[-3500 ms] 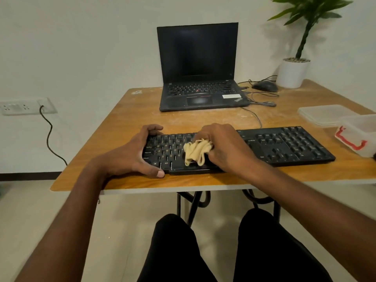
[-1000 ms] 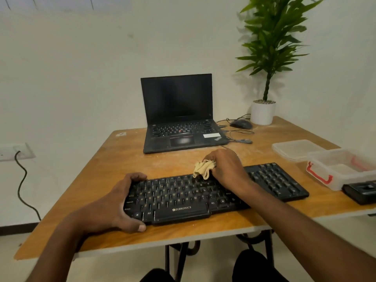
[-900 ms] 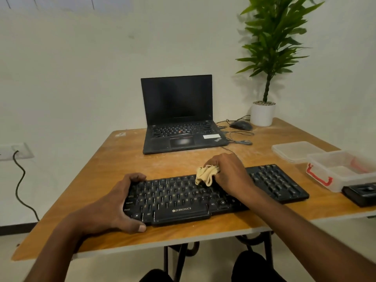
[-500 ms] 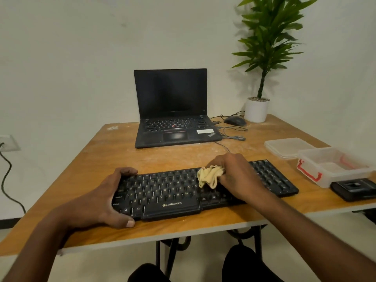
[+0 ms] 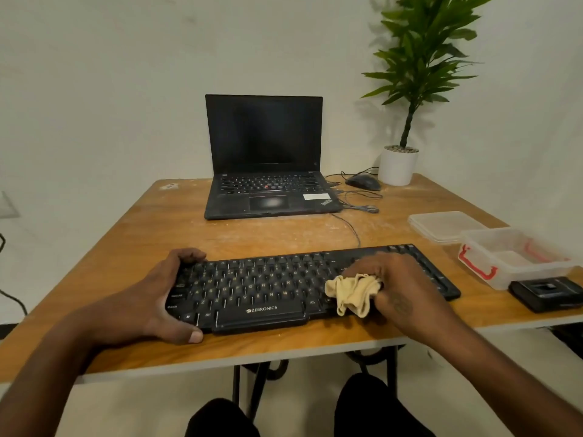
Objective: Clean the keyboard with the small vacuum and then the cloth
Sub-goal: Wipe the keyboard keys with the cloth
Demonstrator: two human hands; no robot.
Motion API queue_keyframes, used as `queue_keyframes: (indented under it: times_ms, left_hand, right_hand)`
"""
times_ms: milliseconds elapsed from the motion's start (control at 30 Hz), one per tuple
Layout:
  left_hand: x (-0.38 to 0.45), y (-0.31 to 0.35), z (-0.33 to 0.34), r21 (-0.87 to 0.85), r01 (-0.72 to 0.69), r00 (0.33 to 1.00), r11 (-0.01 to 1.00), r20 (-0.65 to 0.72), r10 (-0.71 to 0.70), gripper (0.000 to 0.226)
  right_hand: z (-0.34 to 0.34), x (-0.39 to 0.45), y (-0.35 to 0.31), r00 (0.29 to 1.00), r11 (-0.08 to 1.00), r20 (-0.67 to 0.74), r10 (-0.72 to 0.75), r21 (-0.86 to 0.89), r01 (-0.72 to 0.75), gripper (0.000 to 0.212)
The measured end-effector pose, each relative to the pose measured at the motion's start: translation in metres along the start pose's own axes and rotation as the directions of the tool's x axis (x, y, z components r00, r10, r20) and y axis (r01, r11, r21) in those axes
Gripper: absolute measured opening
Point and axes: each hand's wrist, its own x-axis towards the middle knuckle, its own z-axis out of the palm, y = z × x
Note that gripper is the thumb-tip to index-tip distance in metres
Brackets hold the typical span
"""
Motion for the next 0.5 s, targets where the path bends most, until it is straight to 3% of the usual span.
queue_keyframes:
  times_ms: [367, 500]
  left_hand:
    - [0.002, -0.002, -0.004, 0.002, -0.017, 0.999, 1.0, 0.048, 0.017, 0.131]
    - [0.001, 0.0, -0.002, 0.012, -0.034, 0.999, 0.999, 0.021, 0.034, 0.132]
  right_hand:
    - [0.016, 0.073, 0.008, 0.982, 0.998, -0.18, 0.056, -0.015, -0.06, 0.034]
    - [0.013, 0.069, 0.008, 0.986, 0.997, -0.157, 0.064, -0.042, -0.072, 0.036]
